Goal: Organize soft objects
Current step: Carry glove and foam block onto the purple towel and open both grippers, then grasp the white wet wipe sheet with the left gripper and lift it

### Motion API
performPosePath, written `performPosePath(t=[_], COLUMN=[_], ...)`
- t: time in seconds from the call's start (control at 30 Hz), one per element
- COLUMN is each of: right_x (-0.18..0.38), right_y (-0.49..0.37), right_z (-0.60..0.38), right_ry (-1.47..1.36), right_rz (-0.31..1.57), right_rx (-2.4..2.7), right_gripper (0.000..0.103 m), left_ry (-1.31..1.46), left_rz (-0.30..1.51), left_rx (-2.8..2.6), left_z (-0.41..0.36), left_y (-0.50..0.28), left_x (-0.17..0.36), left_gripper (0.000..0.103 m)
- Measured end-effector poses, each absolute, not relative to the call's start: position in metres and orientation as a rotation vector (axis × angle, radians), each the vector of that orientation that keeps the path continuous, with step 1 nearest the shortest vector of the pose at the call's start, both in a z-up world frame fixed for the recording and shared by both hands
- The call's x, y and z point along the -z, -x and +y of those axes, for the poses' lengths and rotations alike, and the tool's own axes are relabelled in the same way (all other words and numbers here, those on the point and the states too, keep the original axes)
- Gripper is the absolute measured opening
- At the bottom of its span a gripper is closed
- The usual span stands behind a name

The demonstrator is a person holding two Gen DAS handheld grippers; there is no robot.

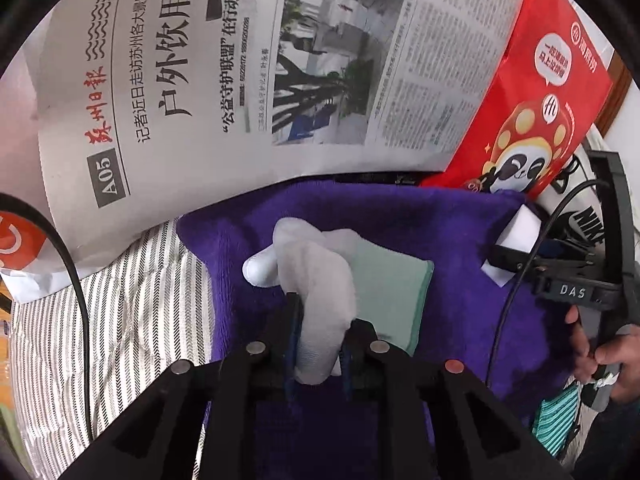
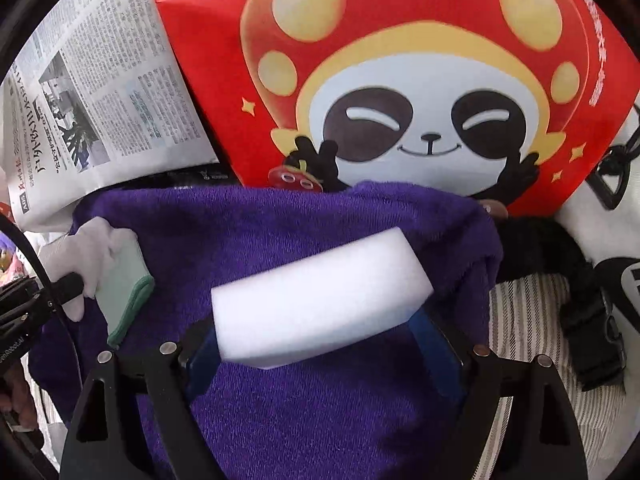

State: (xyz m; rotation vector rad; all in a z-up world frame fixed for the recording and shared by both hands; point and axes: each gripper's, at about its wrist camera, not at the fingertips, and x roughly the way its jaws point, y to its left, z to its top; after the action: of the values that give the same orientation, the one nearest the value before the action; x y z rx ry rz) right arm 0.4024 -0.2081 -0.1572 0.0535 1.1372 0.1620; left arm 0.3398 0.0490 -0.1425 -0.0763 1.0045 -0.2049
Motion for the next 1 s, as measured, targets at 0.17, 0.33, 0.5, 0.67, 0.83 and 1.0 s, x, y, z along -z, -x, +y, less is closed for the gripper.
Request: performPosePath(t=[0.17, 0.33, 0.5, 0.67, 0.83, 1.0], right_x=[0.164, 0.154, 0.138, 0.100, 0.064, 0.054], right_y=[-0.402, -0.390, -0.375, -0.349, -0.300, -0.239], right_z=[-0.212, -0.205, -0.206, -0.217, -0.234, -0.233], right_ry=[-0.017, 0.077, 0.072, 0.093, 0.025, -0.025], right_rz=[1.158, 1.139, 1.127, 1.077, 1.011, 0.988], right_rx=[-0.160, -0.160, -0.156, -0.152, -0.178, -0.203], right_gripper=[0.091, 0.095, 0.095, 0.095, 0.095, 0.095], left_ry=[0.056, 0.044, -0.008, -0.039, -0.057, -0.068], left_rz=[1.025, 1.051, 1.060, 1.074, 1.061, 1.029], left_rx=[0.196, 0.205, 0.185, 0.148, 0.149, 0.143], left_z=[0.046, 0.042, 0.035, 0.030, 0.026, 0.031], left_y=[-0.339, -0.337, -0.333, -0.322, -0.292, -0.249], left_x=[0.145, 0.144, 0.135, 0.126, 0.111, 0.090], left_gripper=[0.053, 0.073, 0.073, 0.073, 0.073, 0.073])
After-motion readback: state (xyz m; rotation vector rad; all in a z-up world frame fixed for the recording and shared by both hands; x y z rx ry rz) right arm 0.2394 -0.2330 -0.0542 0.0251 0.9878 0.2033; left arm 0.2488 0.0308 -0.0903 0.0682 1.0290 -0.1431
